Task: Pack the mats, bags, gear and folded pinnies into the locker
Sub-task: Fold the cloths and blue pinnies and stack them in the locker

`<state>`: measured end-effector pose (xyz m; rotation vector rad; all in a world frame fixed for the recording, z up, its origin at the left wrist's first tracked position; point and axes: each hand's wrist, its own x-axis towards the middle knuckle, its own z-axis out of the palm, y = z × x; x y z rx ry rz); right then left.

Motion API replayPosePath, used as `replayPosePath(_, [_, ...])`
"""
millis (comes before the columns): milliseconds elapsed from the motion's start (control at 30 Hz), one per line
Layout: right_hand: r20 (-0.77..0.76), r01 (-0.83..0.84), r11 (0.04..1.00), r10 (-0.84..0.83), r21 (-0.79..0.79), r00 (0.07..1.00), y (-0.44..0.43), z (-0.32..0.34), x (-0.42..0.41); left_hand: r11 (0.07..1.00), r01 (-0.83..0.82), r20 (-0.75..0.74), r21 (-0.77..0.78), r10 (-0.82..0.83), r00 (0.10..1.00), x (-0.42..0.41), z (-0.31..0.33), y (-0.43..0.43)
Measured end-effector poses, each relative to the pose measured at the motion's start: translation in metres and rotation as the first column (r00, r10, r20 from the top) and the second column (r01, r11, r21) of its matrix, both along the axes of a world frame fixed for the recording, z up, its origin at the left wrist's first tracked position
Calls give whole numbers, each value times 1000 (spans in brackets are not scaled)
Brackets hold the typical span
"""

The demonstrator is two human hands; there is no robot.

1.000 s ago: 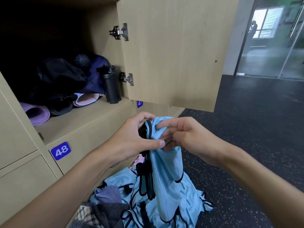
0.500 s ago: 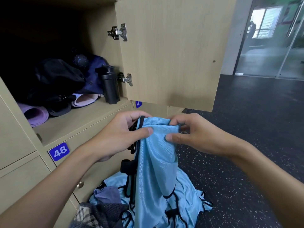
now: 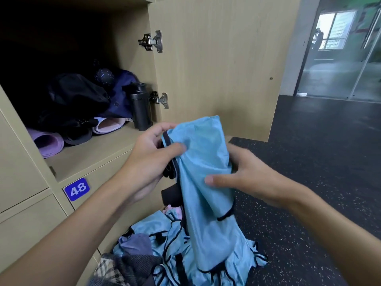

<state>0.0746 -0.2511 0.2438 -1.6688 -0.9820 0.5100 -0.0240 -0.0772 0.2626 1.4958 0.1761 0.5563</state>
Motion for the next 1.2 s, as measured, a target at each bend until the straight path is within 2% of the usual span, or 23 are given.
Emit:
replayPosePath(67, [-14, 39, 999, -39, 6, 999, 5, -7, -3, 995, -38, -2, -95, 38, 999, 1, 3, 1])
replayPosePath(133, [-79, 118, 989, -111, 93, 991, 10, -11, -5, 989, -75, -40, -127, 70, 997, 2, 2, 2])
replayPosePath(233, [-139, 277, 923, -248, 266, 959, 16, -5, -8, 993, 24, -163, -119, -43, 986, -1, -6, -5])
replayPosePath(333, [-196, 438, 840, -394, 321, 898, 16, -2, -5, 979, 104, -192, -177, -138, 972, -2, -18, -17])
replayPosePath(433, [-181, 357, 900, -318, 252, 931, 12, -5, 2, 982, 58, -161, -181, -88, 983, 0, -19, -20])
replayPosePath(567, [-193, 141, 973, -105, 182, 976, 12, -11, 1, 955, -142, -105, -260, 118, 987, 4, -9, -11])
replayPosePath(667, [-90, 188, 973, -176, 136, 980, 15, -12, -3, 943, -164, -128, -288, 132, 983, 4, -6, -10])
replayPosePath(767, [-77, 198, 969, -189, 147, 979, 12, -9, -3, 989, 2, -256, -147, -40, 966, 1, -8, -10])
replayPosePath(833, [-89, 182, 971, -170, 157, 981, 10, -6, -2, 993, 109, -334, 51, -86, 939, -1, -13, -7])
replayPosePath(900, [-114, 154, 973, -136, 169, 984, 8, -4, -2, 952, 102, -346, 290, 5, 938, -1, -19, -4])
replayPosePath(1000, [-145, 120, 976, -94, 182, 985, 6, -3, -1, 822, 18, -263, 569, 161, 951, -1, -21, -2])
replayPosePath(1033, [-155, 113, 976, -84, 188, 984, 6, -3, 0, 809, 27, -242, 587, 144, 959, -1, -20, -1])
replayPosePath(1133, [-207, 98, 971, -53, 217, 977, 5, -3, 2, 868, 64, -175, 493, 26, 984, -3, -17, -3])
replayPosePath(1200, [-208, 89, 969, -40, 231, 977, 4, -1, 3, 883, 25, -125, 469, 39, 991, -2, -16, -3])
